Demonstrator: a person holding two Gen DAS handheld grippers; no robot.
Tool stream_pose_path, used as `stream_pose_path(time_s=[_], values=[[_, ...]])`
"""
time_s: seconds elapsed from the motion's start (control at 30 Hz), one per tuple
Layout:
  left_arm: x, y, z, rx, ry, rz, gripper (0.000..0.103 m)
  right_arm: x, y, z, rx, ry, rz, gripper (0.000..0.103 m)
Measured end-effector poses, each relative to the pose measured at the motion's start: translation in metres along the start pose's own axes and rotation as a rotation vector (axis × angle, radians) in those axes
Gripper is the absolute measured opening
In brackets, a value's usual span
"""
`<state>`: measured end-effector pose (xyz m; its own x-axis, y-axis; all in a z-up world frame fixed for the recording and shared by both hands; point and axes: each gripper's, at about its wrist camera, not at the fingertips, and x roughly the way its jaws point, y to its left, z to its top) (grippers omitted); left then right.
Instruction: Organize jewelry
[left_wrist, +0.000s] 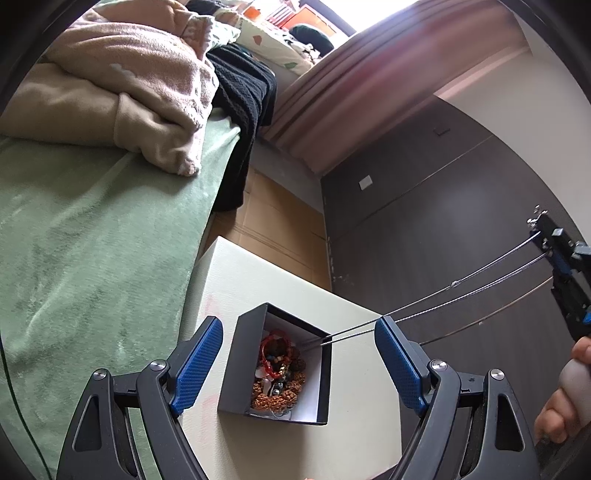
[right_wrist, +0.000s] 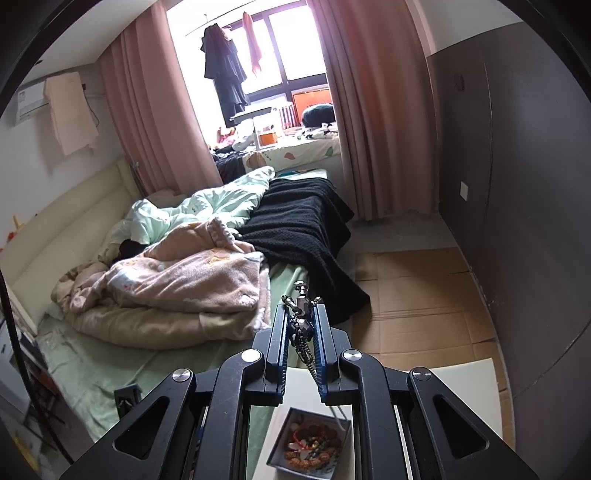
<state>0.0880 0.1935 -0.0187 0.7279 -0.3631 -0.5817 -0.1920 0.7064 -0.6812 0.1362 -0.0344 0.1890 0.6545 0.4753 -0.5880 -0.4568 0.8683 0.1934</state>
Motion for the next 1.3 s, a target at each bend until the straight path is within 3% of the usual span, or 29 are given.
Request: stream_pose_path(time_s=[0.7,1.1,1.2,1.3], values=[[0.002,0.011,0.004,-0.017,-0.004,0.030,0.085,0.098,-0.039,-0.091,0.100,0.173,0.037,0.014],[-0.004,0.015,0.005,-0.025,-0.019,0.048,0.085,0.152,-0.062,-0.146,0.166,0.290,-0.001,0.014],[-0.006,0.014,0.004,-0.019,-0.021,0.054,0.085,0.158,-0.068,-0.153,0.198,0.335,0.016,0.024],[-0.005,0.011,0.002,-0.015,-0.022,0.059,0.085,0.143,-0.075,-0.150,0.214,0.305,0.010,0.053]])
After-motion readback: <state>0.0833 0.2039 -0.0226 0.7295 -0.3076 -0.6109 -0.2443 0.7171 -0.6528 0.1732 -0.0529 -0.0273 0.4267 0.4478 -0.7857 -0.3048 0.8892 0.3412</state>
